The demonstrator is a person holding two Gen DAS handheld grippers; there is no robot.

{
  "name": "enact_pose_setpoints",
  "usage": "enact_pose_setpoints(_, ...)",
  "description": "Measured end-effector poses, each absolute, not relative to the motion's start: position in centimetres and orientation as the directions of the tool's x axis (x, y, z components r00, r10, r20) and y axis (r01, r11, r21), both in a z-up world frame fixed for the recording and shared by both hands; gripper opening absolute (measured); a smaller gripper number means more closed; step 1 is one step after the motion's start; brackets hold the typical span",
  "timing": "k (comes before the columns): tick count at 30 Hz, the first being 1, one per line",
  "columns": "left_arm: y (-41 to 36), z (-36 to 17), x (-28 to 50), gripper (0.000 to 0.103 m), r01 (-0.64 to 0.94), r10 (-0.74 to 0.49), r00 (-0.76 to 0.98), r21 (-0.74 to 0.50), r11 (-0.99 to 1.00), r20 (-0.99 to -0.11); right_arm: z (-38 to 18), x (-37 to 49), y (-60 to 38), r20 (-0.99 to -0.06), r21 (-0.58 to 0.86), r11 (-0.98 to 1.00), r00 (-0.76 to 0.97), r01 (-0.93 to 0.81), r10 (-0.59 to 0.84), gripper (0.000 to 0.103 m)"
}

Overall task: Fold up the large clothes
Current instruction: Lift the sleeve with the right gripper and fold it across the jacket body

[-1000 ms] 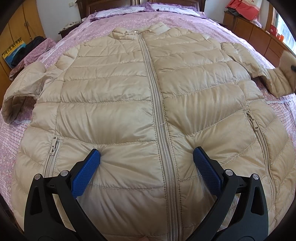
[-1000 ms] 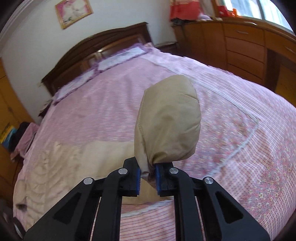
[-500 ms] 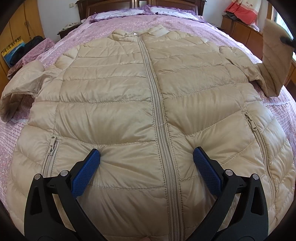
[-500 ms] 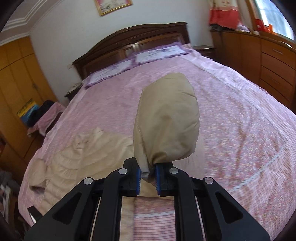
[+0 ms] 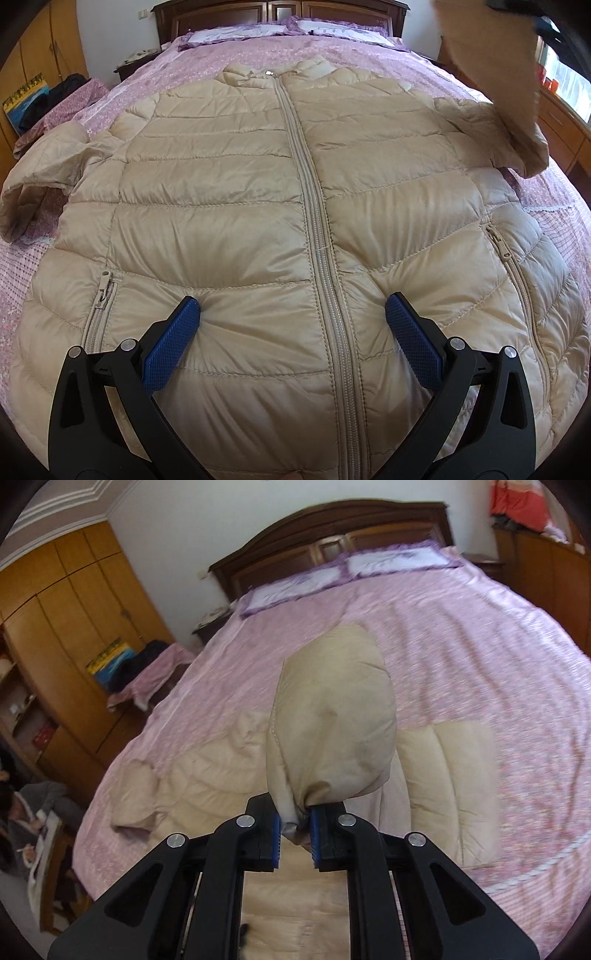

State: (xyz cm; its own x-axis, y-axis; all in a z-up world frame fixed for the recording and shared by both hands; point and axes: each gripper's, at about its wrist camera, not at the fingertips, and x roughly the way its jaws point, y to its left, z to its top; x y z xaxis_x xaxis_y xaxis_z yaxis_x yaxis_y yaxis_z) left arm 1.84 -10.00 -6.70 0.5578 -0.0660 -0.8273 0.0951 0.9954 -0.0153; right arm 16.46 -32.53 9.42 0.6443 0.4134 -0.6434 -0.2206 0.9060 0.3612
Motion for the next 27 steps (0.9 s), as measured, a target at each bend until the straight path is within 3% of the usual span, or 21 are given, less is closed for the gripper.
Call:
enact_pose_setpoints(18, -9.6, -7.0, 1.7, 0.100, 0.100, -0.080, 0.569, -0.028, 0.995, -0.819, -1.1, 18.7, -23.7, -0.780, 0.409, 0.873, 0.395, -0.264, 0.485, 0.016)
enact_pose_setpoints(20, -9.6, -7.0, 1.7, 0.100, 0.100, -0.080, 0.569, -0.028, 0.995, -0.819, -1.9, 18.7, -23.2, -0.787, 0.413, 0.870, 0.376, -0.270, 0.490, 0.024)
enact_pose_setpoints(25, -9.6, -7.0, 1.7, 0.100, 0.100, -0.081, 0.569, -0.029, 0.995, -0.818, -2.2, 18.5, -22.4, -0.783, 0.409, 0.865, 0.375, -0.291, 0.497, 0.060)
enact_pose_setpoints(27, -9.6, -6.9, 1.7, 0.100, 0.100, -0.081, 0.569, -0.029, 0.995, -0.818, -1.9, 18.1, -22.2, -0.778, 0.411, 0.861, 0.377, -0.299, 0.502, 0.062)
